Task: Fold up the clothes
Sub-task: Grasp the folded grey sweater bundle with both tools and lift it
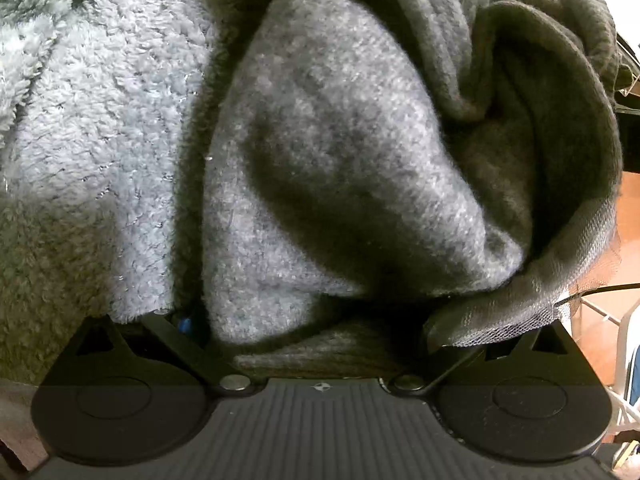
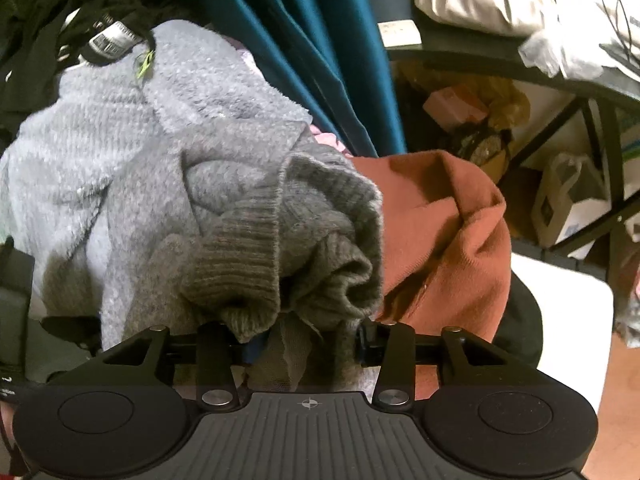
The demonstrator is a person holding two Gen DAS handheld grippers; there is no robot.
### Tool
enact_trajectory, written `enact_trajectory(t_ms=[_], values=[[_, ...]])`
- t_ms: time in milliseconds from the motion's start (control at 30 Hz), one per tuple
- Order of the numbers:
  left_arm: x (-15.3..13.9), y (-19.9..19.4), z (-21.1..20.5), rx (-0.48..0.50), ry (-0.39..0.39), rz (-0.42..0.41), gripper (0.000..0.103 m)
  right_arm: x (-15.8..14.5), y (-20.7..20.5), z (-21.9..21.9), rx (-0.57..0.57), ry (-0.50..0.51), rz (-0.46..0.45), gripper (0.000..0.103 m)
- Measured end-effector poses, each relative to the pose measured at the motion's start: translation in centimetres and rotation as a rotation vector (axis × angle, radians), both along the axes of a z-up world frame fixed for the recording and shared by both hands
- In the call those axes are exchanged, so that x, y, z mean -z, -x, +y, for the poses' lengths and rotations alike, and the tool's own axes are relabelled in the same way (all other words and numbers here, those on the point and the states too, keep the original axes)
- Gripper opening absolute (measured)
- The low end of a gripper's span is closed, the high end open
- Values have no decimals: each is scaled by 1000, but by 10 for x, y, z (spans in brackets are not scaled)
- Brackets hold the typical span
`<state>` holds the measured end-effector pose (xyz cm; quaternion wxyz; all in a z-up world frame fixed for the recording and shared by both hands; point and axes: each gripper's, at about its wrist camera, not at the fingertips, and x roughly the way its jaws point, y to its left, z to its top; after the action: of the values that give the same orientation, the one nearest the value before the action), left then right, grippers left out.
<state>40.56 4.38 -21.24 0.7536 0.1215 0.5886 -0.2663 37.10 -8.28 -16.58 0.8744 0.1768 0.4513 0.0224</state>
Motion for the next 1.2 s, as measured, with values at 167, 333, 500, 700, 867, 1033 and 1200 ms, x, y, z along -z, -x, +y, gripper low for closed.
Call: enact_trajectory(t_ms=[167, 333, 500, 700, 867, 1033, 1200], values=[[-11, 9, -1, 32, 23, -53, 82, 2, 1, -5, 14, -20, 5, 39], [-43, 34, 6, 99, 32, -158, 41, -2, 3, -7, 42, -4, 4, 38], [-69, 55, 34, 3, 123, -236, 32, -2, 9, -9, 75, 22, 17, 40], [-62, 88, 44, -96, 158, -243, 29, 11, 1, -13, 91, 1, 42, 63], [-94, 88, 76, -94, 212, -322, 26, 5, -4, -12, 33, -75, -7, 29], [-144, 79, 102, -133, 289, -424, 26, -19, -1, 0, -66, -179, -99, 13], [-187, 68, 97, -184, 364, -525, 25, -51, -4, 16, -136, -293, -192, 9]])
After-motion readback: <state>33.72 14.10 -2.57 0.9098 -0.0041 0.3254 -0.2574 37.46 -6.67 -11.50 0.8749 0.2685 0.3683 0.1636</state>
